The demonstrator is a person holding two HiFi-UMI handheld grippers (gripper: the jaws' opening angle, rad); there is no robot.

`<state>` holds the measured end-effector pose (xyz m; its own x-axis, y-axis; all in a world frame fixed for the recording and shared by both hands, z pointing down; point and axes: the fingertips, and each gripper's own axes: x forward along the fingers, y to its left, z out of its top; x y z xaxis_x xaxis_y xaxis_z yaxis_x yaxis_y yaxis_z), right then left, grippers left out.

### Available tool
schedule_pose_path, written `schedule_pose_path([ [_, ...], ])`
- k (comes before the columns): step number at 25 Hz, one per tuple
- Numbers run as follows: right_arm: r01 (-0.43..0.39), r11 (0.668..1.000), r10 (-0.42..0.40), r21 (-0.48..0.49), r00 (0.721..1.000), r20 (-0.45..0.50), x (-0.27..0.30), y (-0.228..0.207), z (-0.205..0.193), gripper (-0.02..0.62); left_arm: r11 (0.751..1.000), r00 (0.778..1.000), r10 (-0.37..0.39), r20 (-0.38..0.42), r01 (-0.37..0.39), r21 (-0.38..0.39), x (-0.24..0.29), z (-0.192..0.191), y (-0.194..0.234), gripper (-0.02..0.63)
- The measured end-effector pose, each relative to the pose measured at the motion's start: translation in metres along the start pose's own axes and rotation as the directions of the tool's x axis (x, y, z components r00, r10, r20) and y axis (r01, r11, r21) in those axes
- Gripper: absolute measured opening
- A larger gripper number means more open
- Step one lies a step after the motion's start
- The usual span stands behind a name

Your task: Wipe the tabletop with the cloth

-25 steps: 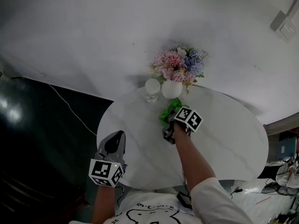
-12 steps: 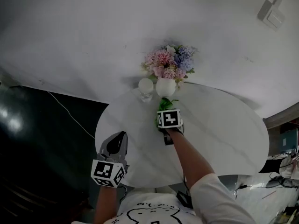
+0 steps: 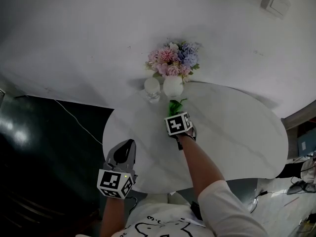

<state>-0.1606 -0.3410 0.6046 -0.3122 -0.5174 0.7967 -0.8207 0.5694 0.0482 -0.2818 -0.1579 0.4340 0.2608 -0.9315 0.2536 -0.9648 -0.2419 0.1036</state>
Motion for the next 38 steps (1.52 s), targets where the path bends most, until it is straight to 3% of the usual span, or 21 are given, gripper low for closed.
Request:
schedule_pose_path([
  [5,0.012,0.992,-0.013,0.126,1.0,0.005,-0.008,-0.011,-0.015,0.041,1.0,1.0,-0.013,-0.006,0.013,0.021,-0.008,0.0,-0.011,0.02],
  [16,0.014,0.912,-0.036,0.409,0.998,0.046,-0.032,-0.046,-0.056,0.041,0.996,0.998,-0.063,-0.013,0.063,0.057,-0.029,-0.004,-0.036,0.02],
  [26,0.043,0.868,-0.083,0.494,0.995,0.058,-0.058,-0.05,-0.096,0.041,0.99,0.993,-0.117,0.012,0.116,0.084,-0.04,-0.002,-0.056,0.02],
  [38,0.11,0.841,-0.141,0.53,0.99,0.018,-0.101,-0.054,-0.156,0.041,0.983,0.986,-0.159,0.045,0.153,0.104,-0.059,-0.002,-0.079,0.02],
])
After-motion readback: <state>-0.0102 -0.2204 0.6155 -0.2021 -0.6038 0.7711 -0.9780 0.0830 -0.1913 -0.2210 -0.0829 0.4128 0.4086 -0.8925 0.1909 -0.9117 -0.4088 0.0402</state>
